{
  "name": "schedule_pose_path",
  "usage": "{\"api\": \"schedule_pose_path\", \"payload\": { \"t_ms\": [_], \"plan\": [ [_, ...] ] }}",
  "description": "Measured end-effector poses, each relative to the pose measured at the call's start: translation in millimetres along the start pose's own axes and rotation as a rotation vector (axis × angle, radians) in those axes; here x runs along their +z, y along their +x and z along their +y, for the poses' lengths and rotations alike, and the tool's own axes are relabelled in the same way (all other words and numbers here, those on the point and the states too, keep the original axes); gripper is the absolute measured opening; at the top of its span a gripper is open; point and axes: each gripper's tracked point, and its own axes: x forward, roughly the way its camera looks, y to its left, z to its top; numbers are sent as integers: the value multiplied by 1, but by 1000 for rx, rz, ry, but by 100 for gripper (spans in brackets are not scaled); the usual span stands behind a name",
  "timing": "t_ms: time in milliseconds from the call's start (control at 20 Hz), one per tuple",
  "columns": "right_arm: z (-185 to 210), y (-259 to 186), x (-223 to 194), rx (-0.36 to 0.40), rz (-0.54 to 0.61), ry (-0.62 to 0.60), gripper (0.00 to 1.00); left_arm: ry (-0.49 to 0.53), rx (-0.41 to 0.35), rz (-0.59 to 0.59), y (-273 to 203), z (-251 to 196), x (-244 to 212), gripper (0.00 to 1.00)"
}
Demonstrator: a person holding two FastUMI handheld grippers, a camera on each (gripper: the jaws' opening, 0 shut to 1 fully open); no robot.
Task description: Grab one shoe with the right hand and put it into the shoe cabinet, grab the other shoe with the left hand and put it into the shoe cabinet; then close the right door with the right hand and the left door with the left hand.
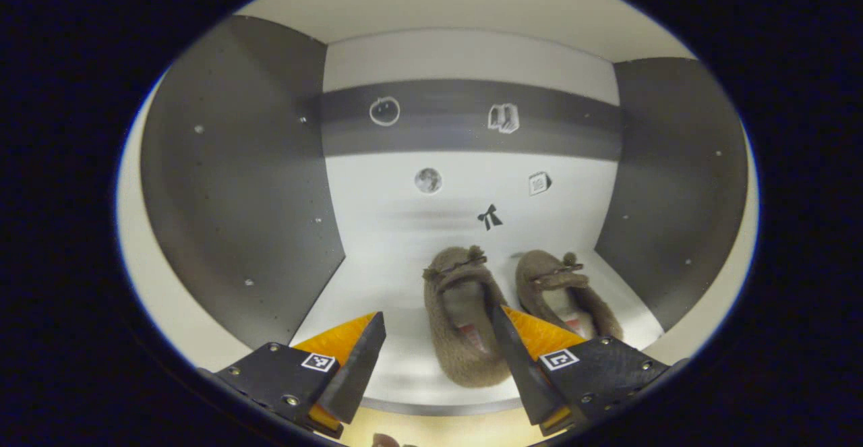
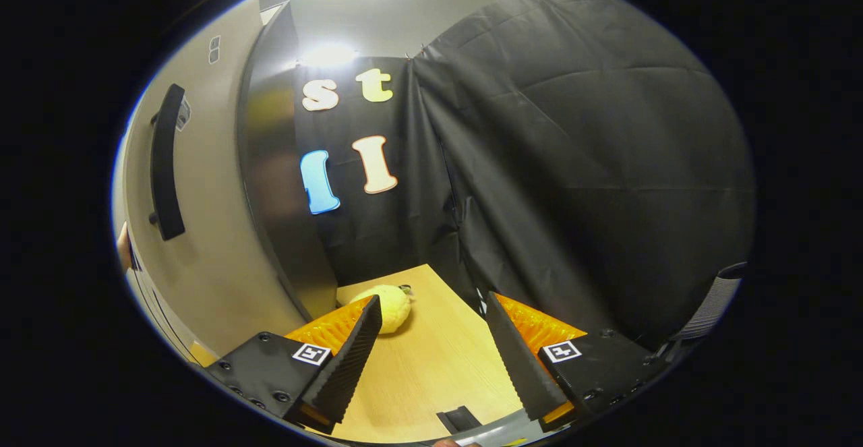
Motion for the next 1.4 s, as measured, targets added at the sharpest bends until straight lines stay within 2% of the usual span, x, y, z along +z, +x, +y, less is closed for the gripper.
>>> {"api": "schedule_pose_path", "payload": {
  "t_ms": [50, 100, 150, 350, 450, 650, 750, 850, 950, 1050, 1100, 1150, 1300, 1400],
  "plan": [
    [3, -1, 5, 9, -5, -5, 98, 6, 3, -32, -16, 0, 5, 100],
    [6, 0, 9, 20, -12, -12, 98, 7, 13, -72, -36, 1, 11, 93],
    [10, -1, 14, 31, -19, -22, 98, 5, 11, -123, -55, 0, 19, 99],
    [25, -5, 36, 87, -36, -39, 98, -31, -4, -268, -126, -2, 27, 100],
    [33, -7, 51, 110, -54, -47, 98, -39, 29, -322, -155, 5, 21, 99],
    [53, -9, 81, 159, -98, -55, 98, 11, 128, -402, -202, 20, 8, 99],
    [62, -14, 98, 186, -128, -68, 98, 15, 135, -415, -221, 16, -1, 99],
    [69, -16, 113, 204, -159, -84, 98, -34, 140, -431, -239, 11, -20, 99],
    [80, -13, 123, 219, -170, -68, 98, -74, 112, -411, -255, -2, -53, 100],
    [93, -18, 132, 253, -182, -47, 98, -54, 128, -393, -265, -7, -81, 99],
    [98, -18, 135, 268, -187, -46, 98, -43, 143, -373, -268, -6, -92, 86],
    [103, -17, 136, 284, -175, -46, 98, -41, 142, -345, -269, -9, -105, 92],
    [124, -21, 142, 348, -157, -16, 98, -40, 110, -287, -269, -21, -135, 93],
    [133, -23, 146, 374, -160, -18, 98, -17, 117, -257, -268, -21, -146, 93]
  ]
}}
